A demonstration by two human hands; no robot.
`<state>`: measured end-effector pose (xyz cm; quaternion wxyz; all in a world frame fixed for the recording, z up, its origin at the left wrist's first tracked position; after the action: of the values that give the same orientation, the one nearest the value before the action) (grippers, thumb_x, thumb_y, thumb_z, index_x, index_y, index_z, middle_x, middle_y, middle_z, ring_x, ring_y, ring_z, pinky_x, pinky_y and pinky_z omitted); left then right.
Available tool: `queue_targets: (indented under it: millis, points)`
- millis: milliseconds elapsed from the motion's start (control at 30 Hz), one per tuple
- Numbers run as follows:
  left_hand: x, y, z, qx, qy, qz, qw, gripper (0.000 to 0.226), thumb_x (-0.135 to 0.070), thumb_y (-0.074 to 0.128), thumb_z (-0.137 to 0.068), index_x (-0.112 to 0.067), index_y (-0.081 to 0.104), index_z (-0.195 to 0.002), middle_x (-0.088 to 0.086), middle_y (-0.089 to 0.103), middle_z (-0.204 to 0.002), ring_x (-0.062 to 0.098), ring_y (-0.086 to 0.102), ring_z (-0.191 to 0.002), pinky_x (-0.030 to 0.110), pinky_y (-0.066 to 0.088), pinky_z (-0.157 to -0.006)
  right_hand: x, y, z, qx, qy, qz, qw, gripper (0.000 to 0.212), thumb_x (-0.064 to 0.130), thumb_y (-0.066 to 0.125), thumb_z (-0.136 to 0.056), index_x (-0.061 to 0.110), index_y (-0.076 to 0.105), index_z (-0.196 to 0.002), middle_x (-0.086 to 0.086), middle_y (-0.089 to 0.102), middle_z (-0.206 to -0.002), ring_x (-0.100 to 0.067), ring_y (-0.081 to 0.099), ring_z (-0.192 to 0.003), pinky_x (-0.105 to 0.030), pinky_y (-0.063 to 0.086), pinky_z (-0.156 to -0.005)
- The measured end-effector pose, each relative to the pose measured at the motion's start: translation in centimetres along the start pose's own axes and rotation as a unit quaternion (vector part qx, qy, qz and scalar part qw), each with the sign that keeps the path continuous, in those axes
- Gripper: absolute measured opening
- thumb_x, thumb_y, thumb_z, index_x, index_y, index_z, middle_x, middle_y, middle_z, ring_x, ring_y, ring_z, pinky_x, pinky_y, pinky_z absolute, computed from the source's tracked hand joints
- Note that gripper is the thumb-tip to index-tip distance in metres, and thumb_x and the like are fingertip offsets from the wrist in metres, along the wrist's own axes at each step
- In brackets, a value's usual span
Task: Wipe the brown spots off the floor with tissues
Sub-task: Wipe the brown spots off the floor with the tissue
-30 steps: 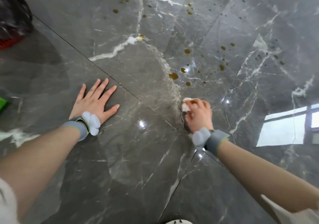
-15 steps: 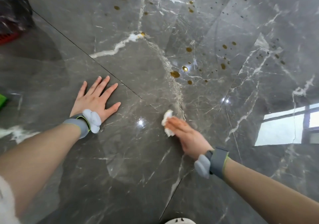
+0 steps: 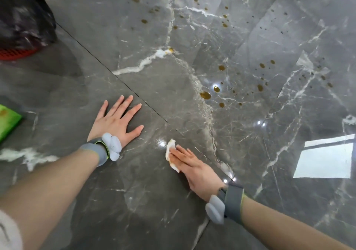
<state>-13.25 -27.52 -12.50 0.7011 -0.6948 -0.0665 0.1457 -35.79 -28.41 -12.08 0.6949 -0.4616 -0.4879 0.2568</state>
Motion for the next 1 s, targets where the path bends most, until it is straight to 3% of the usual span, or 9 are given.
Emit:
queue_targets:
  millis: [100, 300, 433, 567, 667, 767, 833, 900, 1000]
  points:
    - [0.1, 0.0, 0.0, -0.001, -0.002, 0.004, 1.0, 0.073, -0.067, 0.014, -0.082, -0.033, 0.026, -0.145, -0.007, 0.015, -0.156, 0.012, 0.007, -0.144, 0.035, -0.009, -0.113, -7.6, -4.8, -1.7, -0.099, 0.148, 0.019, 0.984, 0.053, -0.004, 0.027, -0.085, 0.005, 0.041, -0.135, -0.009, 0.034, -0.146, -0.026, 0.026, -0.137, -0.018, 0.005, -0.114]
    - [0.1, 0.2, -0.1, -0.001, -0.001, 0.007, 1.0, 0.068, -0.065, 0.021, -0.084, -0.033, 0.03, -0.144, -0.006, 0.021, -0.155, 0.012, 0.011, -0.143, 0.037, -0.003, -0.114, -18.5, -11.4, -2.7, -0.155, 0.451, 0.026, 0.879, 0.056, -0.005, 0.036, -0.086, 0.012, 0.033, -0.14, -0.001, 0.027, -0.151, -0.034, 0.041, -0.126, -0.038, 0.034, -0.101]
    - [0.0, 0.2, -0.3, 0.0, 0.004, 0.01, 1.0, 0.066, -0.064, 0.025, -0.085, -0.032, 0.033, -0.143, -0.005, 0.024, -0.154, 0.012, 0.013, -0.142, 0.038, -0.001, -0.114, -11.9, -8.7, -7.9, -0.125, 0.271, 0.015, 0.954, 0.064, -0.012, 0.038, -0.079, 0.013, 0.036, -0.138, -0.004, 0.03, -0.149, -0.026, 0.038, -0.129, -0.03, 0.037, -0.096]
    - [0.1, 0.2, -0.2, 0.0, 0.007, 0.016, 1.0, 0.066, -0.063, 0.026, -0.085, -0.031, 0.033, -0.142, -0.004, 0.024, -0.154, 0.013, 0.014, -0.141, 0.04, 0.001, -0.114, -6.2, -5.4, -10.4, -0.037, 0.052, 0.008, 0.998, 0.071, -0.019, 0.036, -0.074, 0.008, 0.032, -0.14, -0.007, 0.024, -0.151, -0.017, 0.012, -0.14, -0.031, 0.001, -0.114]
    - [0.0, 0.2, -0.2, 0.001, 0.008, 0.015, 1.0, 0.066, -0.063, 0.027, -0.085, -0.031, 0.032, -0.143, -0.003, 0.025, -0.154, 0.013, 0.014, -0.141, 0.041, 0.003, -0.114, -12.1, -8.2, -10.4, -0.076, 0.145, 0.082, 0.983, 0.069, -0.016, 0.036, -0.076, 0.008, 0.031, -0.14, -0.008, 0.024, -0.152, -0.022, 0.014, -0.142, -0.035, 0.002, -0.114]
    - [-0.1, 0.2, -0.2, 0.001, 0.01, 0.019, 1.0, 0.066, -0.063, 0.027, -0.086, -0.031, 0.032, -0.143, -0.004, 0.024, -0.154, 0.014, 0.015, -0.142, 0.041, 0.003, -0.114, -20.4, -11.8, -8.0, -0.105, 0.367, 0.083, 0.92, 0.058, -0.003, 0.032, -0.089, 0.009, 0.02, -0.144, -0.007, 0.014, -0.154, -0.026, 0.006, -0.143, -0.045, 0.004, -0.114]
    - [-0.1, 0.2, -0.2, 0.001, 0.009, 0.016, 1.0, 0.066, -0.063, 0.025, -0.086, -0.032, 0.03, -0.144, -0.005, 0.022, -0.154, 0.013, 0.012, -0.142, 0.041, 0.002, -0.114, -22.1, -12.5, -7.5, -0.095, 0.431, 0.062, 0.895, 0.058, 0.001, 0.032, -0.091, 0.01, 0.014, -0.145, -0.005, 0.009, -0.155, -0.026, 0.001, -0.143, -0.046, 0.002, -0.115]
    - [0.0, 0.2, -0.2, 0.001, 0.006, 0.012, 1.0, 0.066, -0.064, 0.024, -0.086, -0.032, 0.028, -0.144, -0.005, 0.021, -0.155, 0.012, 0.009, -0.142, 0.04, 0.001, -0.115, -20.2, -11.9, -9.3, -0.079, 0.394, 0.069, 0.913, 0.067, -0.007, 0.036, -0.083, 0.01, 0.014, -0.145, -0.007, 0.01, -0.155, -0.026, 0.003, -0.142, -0.045, 0.003, -0.115]
    - [0.0, 0.2, -0.2, 0.001, 0.008, 0.012, 1.0, 0.066, -0.064, 0.024, -0.086, -0.031, 0.029, -0.144, -0.004, 0.022, -0.154, 0.012, 0.01, -0.142, 0.04, 0.001, -0.114, -12.0, -8.6, -12.7, -0.039, 0.209, 0.114, 0.97, 0.076, -0.008, 0.039, -0.076, 0.014, 0.016, -0.144, -0.006, 0.016, -0.153, -0.023, 0.009, -0.141, -0.047, 0.008, -0.115]
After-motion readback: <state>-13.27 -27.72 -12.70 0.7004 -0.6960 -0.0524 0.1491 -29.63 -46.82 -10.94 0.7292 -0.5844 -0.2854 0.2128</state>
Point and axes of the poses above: each hand's wrist, its own z-axis away from the middle knuckle, its own y-axis out of the palm, x = y × z, the point moved 8 cm from there along -z, towards the middle knuckle
